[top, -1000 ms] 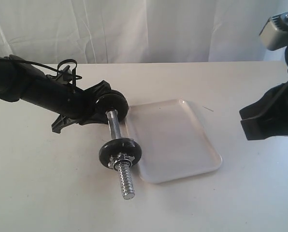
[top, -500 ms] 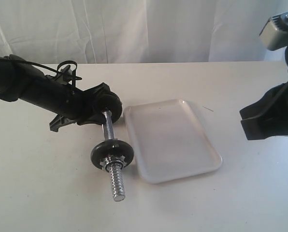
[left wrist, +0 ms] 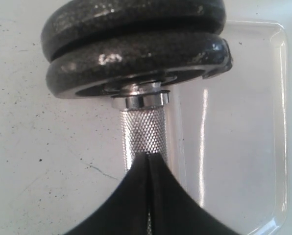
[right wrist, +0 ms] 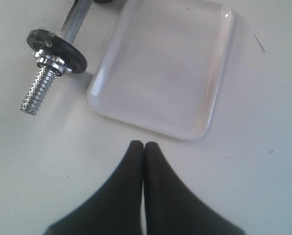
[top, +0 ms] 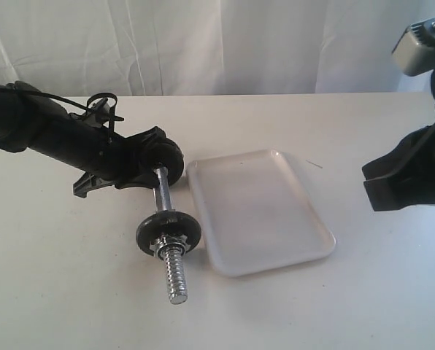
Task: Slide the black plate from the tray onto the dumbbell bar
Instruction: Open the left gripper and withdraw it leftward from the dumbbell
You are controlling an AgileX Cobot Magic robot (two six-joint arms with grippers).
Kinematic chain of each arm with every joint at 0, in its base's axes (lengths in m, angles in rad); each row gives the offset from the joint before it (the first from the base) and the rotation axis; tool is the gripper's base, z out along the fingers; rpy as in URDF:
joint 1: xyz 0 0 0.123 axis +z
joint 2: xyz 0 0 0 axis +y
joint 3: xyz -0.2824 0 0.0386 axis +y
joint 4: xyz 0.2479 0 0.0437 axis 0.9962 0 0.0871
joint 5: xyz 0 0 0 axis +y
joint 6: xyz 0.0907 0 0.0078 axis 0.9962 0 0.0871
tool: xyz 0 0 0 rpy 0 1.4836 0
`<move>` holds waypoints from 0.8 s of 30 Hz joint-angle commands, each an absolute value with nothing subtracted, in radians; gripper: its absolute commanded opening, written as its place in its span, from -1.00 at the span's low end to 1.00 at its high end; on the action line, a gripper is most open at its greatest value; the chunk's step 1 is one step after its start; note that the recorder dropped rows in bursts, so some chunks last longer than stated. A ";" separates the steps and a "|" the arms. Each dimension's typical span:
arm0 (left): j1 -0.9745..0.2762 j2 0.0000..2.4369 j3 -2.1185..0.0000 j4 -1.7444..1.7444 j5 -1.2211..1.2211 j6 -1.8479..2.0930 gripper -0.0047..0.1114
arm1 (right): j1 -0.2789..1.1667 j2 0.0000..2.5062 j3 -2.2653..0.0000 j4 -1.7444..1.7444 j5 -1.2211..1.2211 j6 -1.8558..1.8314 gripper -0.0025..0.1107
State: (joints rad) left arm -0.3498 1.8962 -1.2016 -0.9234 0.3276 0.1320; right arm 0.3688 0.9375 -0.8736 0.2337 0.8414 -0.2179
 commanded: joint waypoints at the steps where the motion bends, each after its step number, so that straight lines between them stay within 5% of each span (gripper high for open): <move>1: -0.351 1.899 -1.200 -0.913 0.338 0.131 -0.92 | 0.368 0.930 -0.869 0.228 0.845 -0.213 -0.96; 24: -0.351 1.724 -1.200 -0.685 0.264 0.292 -0.92 | 0.368 0.930 -0.869 0.180 0.843 -0.213 -0.96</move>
